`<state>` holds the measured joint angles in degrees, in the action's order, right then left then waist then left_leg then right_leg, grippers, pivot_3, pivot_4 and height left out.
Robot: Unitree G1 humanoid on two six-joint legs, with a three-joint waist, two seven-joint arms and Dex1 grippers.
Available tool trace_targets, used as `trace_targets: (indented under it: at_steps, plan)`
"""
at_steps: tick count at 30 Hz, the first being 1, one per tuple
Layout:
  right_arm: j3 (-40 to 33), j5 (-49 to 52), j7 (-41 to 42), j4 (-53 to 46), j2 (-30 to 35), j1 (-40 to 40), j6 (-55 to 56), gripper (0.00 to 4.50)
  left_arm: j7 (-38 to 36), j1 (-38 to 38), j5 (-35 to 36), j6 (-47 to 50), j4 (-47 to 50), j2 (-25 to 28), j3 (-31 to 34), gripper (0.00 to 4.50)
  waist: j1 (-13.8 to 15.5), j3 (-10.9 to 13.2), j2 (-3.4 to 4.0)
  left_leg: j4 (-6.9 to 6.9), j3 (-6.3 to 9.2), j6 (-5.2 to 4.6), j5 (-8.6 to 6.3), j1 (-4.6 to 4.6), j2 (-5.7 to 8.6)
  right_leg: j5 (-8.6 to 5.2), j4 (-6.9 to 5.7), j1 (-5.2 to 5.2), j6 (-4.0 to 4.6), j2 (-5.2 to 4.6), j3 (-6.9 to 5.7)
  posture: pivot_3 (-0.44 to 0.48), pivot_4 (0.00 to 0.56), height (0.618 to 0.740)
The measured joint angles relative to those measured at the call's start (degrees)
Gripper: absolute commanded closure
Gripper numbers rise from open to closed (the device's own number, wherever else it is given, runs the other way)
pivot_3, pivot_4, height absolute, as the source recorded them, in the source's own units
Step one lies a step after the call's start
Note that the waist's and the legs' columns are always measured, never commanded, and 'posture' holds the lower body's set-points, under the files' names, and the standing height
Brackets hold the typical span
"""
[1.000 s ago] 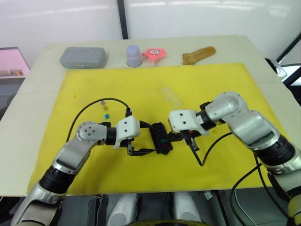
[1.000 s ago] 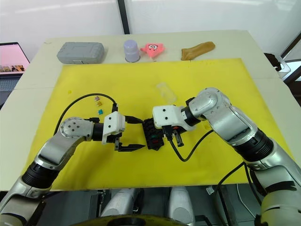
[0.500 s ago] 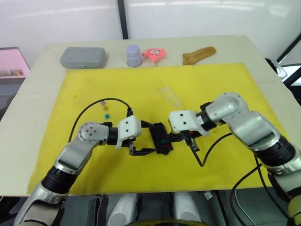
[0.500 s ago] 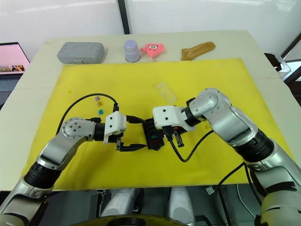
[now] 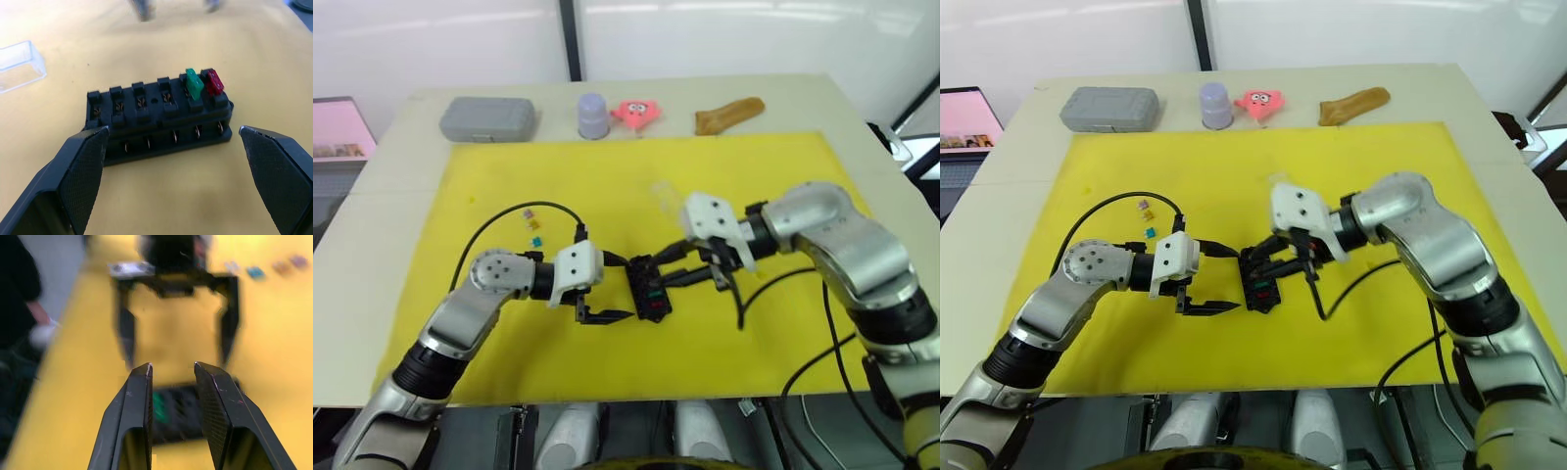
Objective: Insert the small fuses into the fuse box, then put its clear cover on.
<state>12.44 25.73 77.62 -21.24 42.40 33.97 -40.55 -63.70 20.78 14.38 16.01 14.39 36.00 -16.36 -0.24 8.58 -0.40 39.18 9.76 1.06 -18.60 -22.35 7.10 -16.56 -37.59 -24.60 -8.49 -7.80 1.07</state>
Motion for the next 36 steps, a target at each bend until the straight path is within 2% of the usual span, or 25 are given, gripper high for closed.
trace_targets:
  at_steps: [2, 3, 9, 13, 26, 36]
  plan:
    - [-0.6, 1.0, -1.0, 1.9, -2.4, -3.8, 2.6, 4.42, -0.1, -0.4, -0.1, -0.2, -0.2, 0.0, -0.1, 0.00, -0.4, 0.0, 0.01, 0.08, -0.07, 0.00, 0.00, 0.00, 0.02, 0.01, -0.04, 0.00, -0.01, -0.02, 0.04, 0.000, 0.150, 0.740]
    - [-0.7, 0.8, -1.4, 3.2, -2.6, -4.5, 4.1, 4.47, -0.1, -0.4, -0.1, -0.3, -0.1, -0.1, -0.2, 0.00, -0.4, 0.0, 0.01, 0.10, -0.07, 0.02, 0.02, 0.01, 0.01, 0.03, -0.06, 0.00, -0.01, -0.01, 0.04, 0.000, 0.150, 0.740]
    - [-3.1, 0.4, -3.2, 6.3, -2.5, -5.7, 7.6, 4.47, 0.1, -0.8, -0.1, -0.2, 0.0, -0.2, -0.2, 0.00, -0.5, 0.0, 0.01, 0.03, -0.05, 0.03, 0.02, 0.04, -0.01, 0.04, -0.06, -0.03, -0.01, 0.01, 0.03, 0.000, 0.150, 0.740]
    - [-0.7, -1.1, -5.8, 6.3, -3.8, -8.9, 9.2, 4.47, 0.3, 0.0, -0.1, 0.9, -0.1, -1.4, -0.7, 0.00, -0.4, 0.0, 0.01, 0.06, -0.04, 0.03, 0.02, 0.04, 0.00, 0.04, -0.06, 0.01, -0.01, 0.00, 0.03, 0.000, 0.150, 0.740]
    - [2.9, -6.3, -9.4, 5.8, -3.1, -9.3, 12.3, 4.47, 0.2, 0.0, -0.9, -0.6, -0.8, -1.2, -0.8, 0.00, -0.4, 0.0, 0.00, 0.05, -0.03, 0.03, 0.02, 0.09, -0.01, 0.04, -0.06, 0.05, -0.01, 0.01, 0.02, 0.000, 0.150, 0.740]
    - [3.3, -6.6, -10.9, 5.5, -2.9, -9.3, 11.0, 4.47, 0.3, 2.1, -1.7, -0.3, -2.3, -2.4, -1.0, 0.00, -0.3, -0.1, -0.03, 0.06, -0.02, 0.03, 0.02, 0.12, 0.00, 0.04, -0.05, 0.10, -0.01, 0.01, 0.01, 0.000, 0.150, 0.740]
